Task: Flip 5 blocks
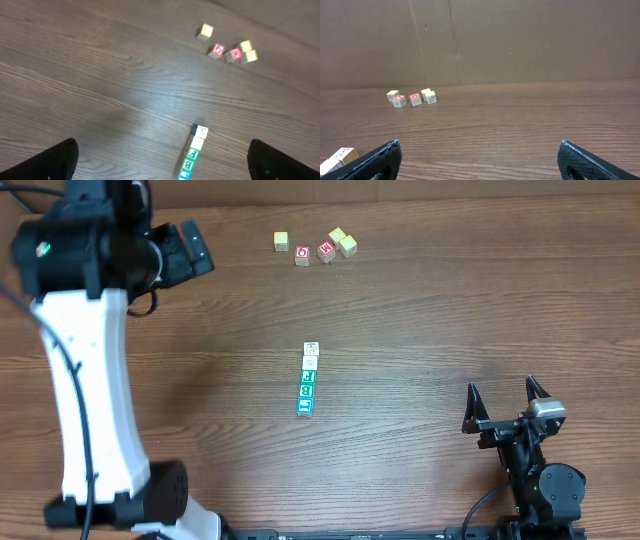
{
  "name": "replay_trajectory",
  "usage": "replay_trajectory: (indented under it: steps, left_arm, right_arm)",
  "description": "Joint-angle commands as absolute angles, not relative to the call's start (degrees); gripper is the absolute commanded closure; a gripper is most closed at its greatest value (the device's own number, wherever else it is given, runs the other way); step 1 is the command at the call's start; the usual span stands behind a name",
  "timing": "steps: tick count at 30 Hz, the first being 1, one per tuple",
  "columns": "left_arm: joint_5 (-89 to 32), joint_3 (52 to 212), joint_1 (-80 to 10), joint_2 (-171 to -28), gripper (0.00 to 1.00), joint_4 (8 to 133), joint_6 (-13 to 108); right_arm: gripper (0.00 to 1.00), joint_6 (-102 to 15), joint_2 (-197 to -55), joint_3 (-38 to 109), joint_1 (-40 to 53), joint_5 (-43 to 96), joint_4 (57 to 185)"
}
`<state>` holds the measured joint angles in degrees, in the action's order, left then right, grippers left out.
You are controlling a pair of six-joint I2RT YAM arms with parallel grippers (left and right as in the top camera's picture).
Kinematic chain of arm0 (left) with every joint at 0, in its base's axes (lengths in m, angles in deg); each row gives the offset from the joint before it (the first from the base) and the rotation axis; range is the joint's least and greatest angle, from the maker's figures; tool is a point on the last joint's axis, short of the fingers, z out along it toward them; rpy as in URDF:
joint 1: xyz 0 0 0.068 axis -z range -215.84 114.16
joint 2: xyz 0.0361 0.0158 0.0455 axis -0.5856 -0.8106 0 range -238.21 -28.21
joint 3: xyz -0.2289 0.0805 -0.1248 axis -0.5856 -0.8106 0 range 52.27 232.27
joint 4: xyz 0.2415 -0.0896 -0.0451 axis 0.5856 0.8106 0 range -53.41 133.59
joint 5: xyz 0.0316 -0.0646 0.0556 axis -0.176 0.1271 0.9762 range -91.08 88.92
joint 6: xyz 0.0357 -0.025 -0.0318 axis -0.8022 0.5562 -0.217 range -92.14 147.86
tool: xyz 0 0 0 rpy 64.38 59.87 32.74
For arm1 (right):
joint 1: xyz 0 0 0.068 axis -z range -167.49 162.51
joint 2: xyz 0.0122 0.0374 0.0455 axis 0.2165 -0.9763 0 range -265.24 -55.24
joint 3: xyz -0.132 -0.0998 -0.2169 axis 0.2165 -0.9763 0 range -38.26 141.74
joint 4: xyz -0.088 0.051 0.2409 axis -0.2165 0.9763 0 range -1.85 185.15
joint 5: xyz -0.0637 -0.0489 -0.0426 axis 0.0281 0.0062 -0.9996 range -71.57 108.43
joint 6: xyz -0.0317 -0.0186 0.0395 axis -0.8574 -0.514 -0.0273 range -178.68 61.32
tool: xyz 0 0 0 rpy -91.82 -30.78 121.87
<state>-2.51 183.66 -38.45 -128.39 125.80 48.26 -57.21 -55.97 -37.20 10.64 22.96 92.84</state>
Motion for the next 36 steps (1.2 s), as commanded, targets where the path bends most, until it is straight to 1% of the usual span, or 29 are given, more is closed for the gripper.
replay_trajectory:
  steps: [1, 7, 14, 22, 26, 36]
  left_arm:
    - [-2.1, 179.4, -37.8, -125.2, 0.0, 125.9, 47.5]
    - [-1.9, 165.2, -37.9, -117.6, 0.0, 124.7, 47.5]
    - [-1.9, 143.9, -37.9, -104.1, 0.0, 116.8, 47.5]
    - [-2.1, 117.0, -37.9, -84.2, 0.0, 101.0, 47.6]
    - [-2.1, 104.6, -37.9, -73.7, 0.0, 87.0, 47.5]
    - [-4.1, 79.3, -37.9, -47.9, 0.0, 45.4, 47.6]
  right_arm:
    - [0.0, -57.4, -55.5, -37.8, 11.0, 23.2, 92.6]
    - [0.0, -57.4, -55.5, -37.8, 11.0, 23.2, 92.6]
    - [0.0, -57.4, -55.5, -37.8, 11.0, 23.2, 92.6]
    - [0.0, -57.4, -55.5, -37.8, 11.0, 23.2, 92.6]
    - [0.0, -57.4, -55.5, -37.8, 11.0, 23.2, 92.6]
    - [0.0, -57.4, -55.5, -37.8, 11.0, 23.2, 92.6]
